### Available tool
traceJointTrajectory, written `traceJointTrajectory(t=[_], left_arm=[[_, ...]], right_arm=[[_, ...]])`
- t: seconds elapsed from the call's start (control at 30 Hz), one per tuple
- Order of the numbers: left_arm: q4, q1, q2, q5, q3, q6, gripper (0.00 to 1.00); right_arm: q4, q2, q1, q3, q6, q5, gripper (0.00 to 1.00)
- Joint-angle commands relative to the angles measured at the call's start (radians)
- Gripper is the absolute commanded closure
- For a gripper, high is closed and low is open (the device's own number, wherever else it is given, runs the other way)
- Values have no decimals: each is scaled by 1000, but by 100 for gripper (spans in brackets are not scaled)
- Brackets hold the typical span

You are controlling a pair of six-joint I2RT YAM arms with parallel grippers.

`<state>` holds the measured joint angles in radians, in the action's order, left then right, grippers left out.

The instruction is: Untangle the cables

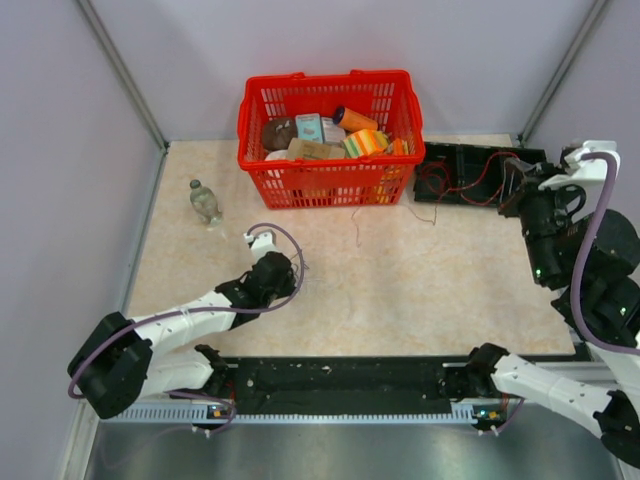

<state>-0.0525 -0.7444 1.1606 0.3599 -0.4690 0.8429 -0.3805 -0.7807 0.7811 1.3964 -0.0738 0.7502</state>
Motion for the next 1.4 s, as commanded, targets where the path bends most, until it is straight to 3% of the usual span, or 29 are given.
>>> traceJointTrajectory(t=[0.0, 0.57, 0.73, 0.9, 1.03, 1.37], left_arm=[[45, 2, -10, 5, 1, -7, 100], [45, 2, -1, -7, -5, -18, 100], [43, 0, 2, -9, -7, -18, 100], [74, 2, -4, -7, 0, -16, 100], [80, 2, -6, -9, 1, -18, 100], [82, 2, -6, -15, 3, -24, 100]], right_arm=[[-57, 40, -3, -75, 123, -8, 100], [-152, -137, -16, -382, 416, -221, 100], [-213, -150, -71, -398, 479, -270, 100], [-349, -193, -137, -439, 642, -293, 100], [-367, -225, -239, -528, 759, -492, 100], [-362, -259, -379, -669, 812, -744, 94]])
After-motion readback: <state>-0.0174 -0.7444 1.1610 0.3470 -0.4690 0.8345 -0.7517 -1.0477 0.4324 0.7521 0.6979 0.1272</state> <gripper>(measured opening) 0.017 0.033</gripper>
